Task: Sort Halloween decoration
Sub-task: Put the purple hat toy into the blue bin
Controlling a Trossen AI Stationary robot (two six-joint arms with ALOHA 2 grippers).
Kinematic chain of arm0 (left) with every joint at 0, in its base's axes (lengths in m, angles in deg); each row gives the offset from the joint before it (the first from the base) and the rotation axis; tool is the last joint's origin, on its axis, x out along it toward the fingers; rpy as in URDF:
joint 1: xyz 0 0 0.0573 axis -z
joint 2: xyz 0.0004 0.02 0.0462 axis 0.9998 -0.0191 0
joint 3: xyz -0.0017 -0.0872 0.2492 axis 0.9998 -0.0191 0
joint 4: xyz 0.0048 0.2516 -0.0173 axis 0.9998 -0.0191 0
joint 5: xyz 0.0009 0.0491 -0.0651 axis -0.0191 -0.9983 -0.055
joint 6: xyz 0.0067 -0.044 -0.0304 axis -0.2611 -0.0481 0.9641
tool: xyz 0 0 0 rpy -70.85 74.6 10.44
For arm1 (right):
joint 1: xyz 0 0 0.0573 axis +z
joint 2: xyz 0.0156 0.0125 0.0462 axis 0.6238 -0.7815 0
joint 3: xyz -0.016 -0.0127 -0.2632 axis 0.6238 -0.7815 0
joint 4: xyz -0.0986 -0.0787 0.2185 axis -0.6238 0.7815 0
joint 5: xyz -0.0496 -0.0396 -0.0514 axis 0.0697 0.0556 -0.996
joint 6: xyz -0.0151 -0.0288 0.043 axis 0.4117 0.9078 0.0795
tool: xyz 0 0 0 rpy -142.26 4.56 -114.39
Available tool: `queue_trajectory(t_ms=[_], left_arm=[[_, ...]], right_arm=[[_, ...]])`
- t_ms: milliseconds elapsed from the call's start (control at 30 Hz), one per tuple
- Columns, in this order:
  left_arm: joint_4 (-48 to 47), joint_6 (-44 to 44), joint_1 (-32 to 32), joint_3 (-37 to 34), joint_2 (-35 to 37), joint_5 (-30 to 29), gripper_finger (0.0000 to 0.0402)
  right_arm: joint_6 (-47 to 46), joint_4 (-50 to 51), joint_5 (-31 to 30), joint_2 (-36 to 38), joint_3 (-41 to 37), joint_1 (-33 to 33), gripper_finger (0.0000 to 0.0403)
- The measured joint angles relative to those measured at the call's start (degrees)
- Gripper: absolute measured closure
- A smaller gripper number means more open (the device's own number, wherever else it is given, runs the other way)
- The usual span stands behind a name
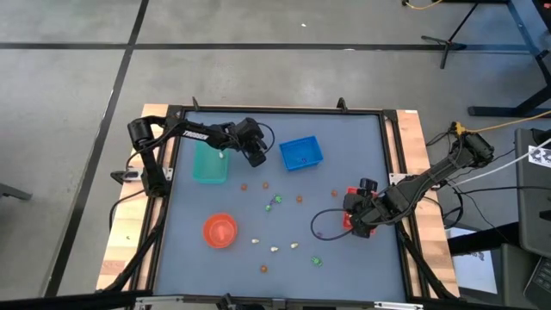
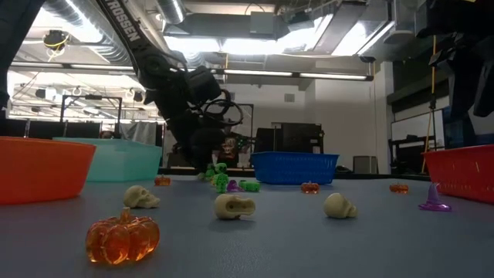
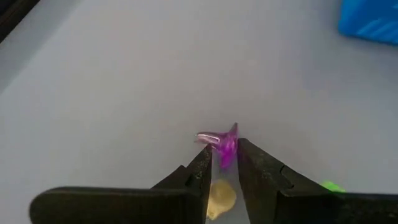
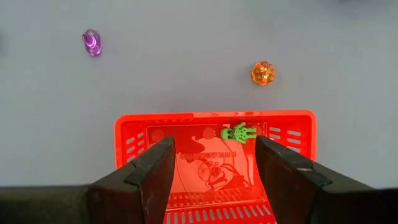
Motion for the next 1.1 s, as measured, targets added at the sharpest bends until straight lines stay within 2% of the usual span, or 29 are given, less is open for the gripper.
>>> queue_trajectory(t_ms=[267, 600, 933, 1100], left_arm=[[0.0, -0.44, 0.0, 0.0, 0.02, 1.28, 0.0339], [0.09, -6.16, 0.0, 0.0, 0.02, 1.3, 0.0341], [0.29, -6.16, 0.02, 0.02, 0.09, 1.3, 0.0394], [0.29, -6.14, 0.02, 0.02, 0.09, 1.29, 0.0397]], right_arm=[[0.0, -0.02, 0.02, 0.0, 0.0, 0.0, 0.0182], [0.02, 0.0, 0.02, 0.0, 0.0, 0.01, 0.0182], [0.01, -0.02, 0.02, 0.0, 0.0, 0.01, 0.0182], [0.01, -0.02, 0.02, 0.0, 0.0, 0.0, 0.0182]])
